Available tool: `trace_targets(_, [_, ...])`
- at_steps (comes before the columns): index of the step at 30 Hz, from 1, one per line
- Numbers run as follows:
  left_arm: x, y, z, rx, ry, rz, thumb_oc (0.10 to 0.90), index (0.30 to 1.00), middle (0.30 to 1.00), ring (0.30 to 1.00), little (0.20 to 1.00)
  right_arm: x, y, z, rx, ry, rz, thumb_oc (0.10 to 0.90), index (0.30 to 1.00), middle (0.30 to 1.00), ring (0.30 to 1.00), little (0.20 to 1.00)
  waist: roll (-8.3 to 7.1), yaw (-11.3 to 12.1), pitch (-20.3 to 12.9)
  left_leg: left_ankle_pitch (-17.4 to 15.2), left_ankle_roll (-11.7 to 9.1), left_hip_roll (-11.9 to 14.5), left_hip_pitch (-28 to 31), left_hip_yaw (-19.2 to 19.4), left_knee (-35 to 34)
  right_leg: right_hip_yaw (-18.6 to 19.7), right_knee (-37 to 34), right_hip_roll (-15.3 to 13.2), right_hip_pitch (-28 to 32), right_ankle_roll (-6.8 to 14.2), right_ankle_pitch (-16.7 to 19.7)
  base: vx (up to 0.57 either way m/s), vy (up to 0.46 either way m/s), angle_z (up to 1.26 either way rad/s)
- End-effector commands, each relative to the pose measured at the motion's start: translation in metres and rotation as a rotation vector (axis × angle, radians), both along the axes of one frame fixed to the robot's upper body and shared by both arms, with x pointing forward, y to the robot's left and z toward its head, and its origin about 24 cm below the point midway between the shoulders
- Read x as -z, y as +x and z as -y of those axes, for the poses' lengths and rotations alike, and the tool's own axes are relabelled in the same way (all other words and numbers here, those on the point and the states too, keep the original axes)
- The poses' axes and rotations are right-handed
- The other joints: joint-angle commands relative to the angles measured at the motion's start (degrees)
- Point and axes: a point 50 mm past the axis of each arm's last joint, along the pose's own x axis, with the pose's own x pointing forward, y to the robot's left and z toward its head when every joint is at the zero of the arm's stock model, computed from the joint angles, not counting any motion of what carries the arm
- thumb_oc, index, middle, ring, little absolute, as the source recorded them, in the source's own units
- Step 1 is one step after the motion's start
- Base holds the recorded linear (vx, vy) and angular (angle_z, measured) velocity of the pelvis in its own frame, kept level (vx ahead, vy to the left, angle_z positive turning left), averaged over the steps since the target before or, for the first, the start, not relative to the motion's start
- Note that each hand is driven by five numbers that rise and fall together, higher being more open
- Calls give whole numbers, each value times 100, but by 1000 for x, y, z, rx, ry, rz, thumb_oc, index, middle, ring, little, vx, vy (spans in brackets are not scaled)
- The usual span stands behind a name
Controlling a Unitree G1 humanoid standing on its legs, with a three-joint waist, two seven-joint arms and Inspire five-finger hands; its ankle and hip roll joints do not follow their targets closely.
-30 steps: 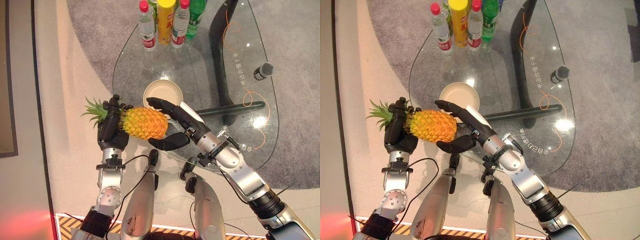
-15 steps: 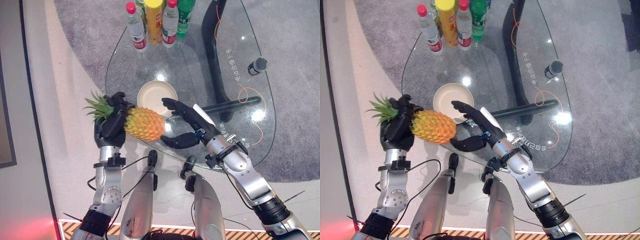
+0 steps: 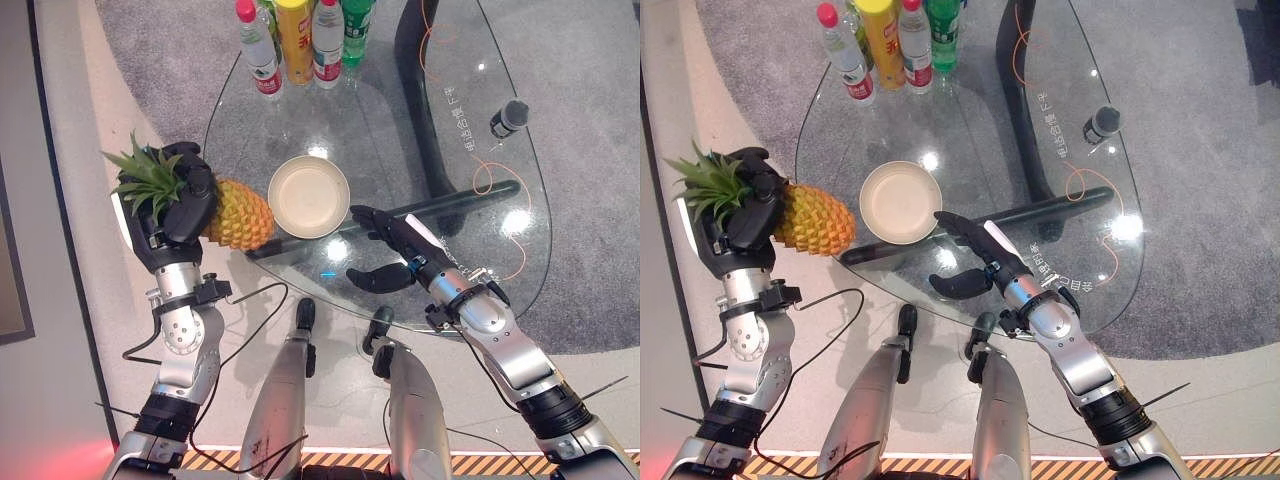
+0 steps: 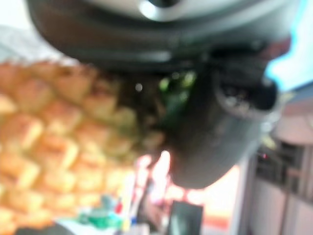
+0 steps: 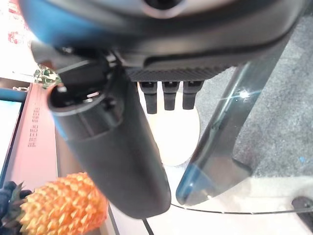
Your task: Pick up the fruit to the plate
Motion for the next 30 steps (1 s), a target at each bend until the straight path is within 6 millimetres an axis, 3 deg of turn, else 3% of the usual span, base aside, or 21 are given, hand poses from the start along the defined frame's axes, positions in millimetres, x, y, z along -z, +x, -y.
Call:
trace_targets(1, [-66,-17,11,-16,90,418,100,300,300,300,200,-36,0,-15,-125,18,115,800,900,900,900,900,208,-160,-158,-449,151,-290,-17,232,175,37,352,398,-153,235,77,-16,62,-9])
trace_targets(14, [-88,1,31,-24,141,522,100,300,300,300,200,-12,11,-35,-204,14,-82,800,900,900,900,900,163,-379,-158,-512,101,-247,-640,457,364,204,425,496,-840,221,132,-12,48,-8])
trace_targets(21, [-96,5,37,-114,182,583,100,300,300,300,200,-3,16,-33,-190,-6,-134,800,900,900,900,900,133,-509,-158,-484,65,-274,-980,544,374,292,307,584,-1201,190,256,-4,66,-7])
trace_targets(30, [-102,14,35,-292,242,636,100,300,300,300,200,-8,22,-26,-174,-33,-121,800,900,900,900,900,128,-670,-158,-383,0,-335,-1512,642,351,358,179,694,-1727,119,393,-9,86,-10])
